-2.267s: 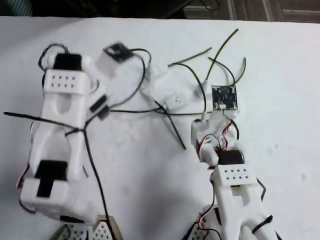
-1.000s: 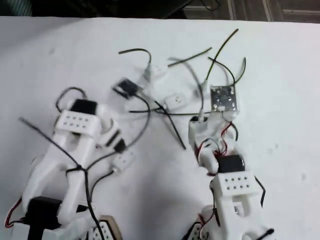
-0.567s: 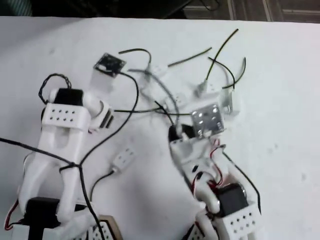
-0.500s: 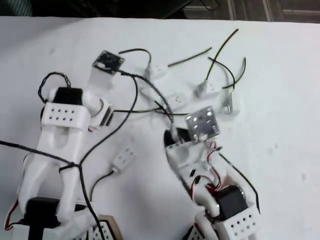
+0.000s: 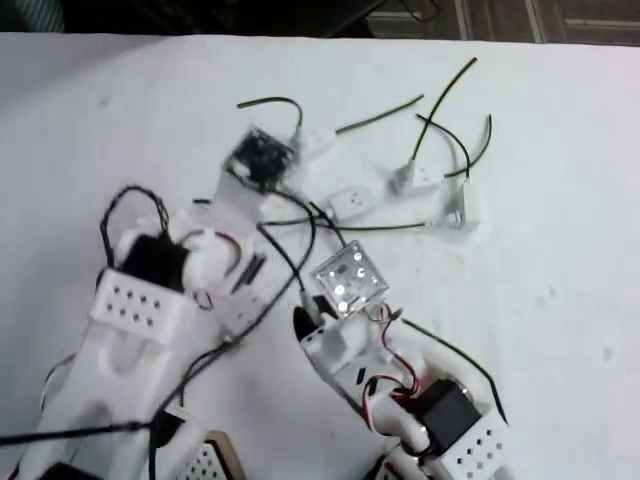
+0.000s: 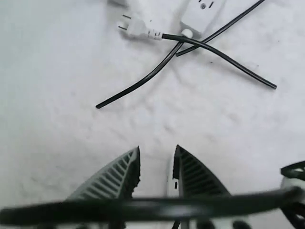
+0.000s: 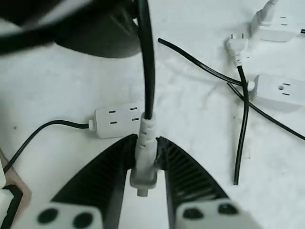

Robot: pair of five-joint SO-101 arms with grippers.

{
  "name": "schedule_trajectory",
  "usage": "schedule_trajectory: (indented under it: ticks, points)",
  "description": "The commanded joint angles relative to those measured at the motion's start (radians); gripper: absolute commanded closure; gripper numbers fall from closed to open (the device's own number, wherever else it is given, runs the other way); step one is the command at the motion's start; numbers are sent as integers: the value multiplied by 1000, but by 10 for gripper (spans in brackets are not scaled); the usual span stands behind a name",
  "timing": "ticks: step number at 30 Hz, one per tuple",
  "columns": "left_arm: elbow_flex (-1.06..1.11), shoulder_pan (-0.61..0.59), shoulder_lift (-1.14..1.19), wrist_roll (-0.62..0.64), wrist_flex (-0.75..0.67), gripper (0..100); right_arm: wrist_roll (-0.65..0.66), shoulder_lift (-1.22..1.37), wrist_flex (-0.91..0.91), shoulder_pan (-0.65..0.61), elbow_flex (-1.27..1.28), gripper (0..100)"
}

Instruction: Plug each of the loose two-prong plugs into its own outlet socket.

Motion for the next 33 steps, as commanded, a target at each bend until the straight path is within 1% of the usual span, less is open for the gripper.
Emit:
schedule_trajectory:
  ticks: [1,4,7,15,20,28,33]
  points:
    - [75,70,-90,9,-57,871,12,-10,4,-21,-8,981]
    - [121,122,-125,9,-58,836,12,-2,4,-31,-6,981]
    - [144,145,-151,9,-54,792,11,-2,4,-31,-6,981]
    - [180,216,-216,8,-54,782,5,-2,4,-36,-6,981]
    - [180,216,-251,8,-54,782,3,-10,4,-59,9,981]
    - [178,217,-275,8,-57,782,3,-10,2,-59,14,981]
    - [178,219,-335,8,-58,781,3,-10,2,-59,14,981]
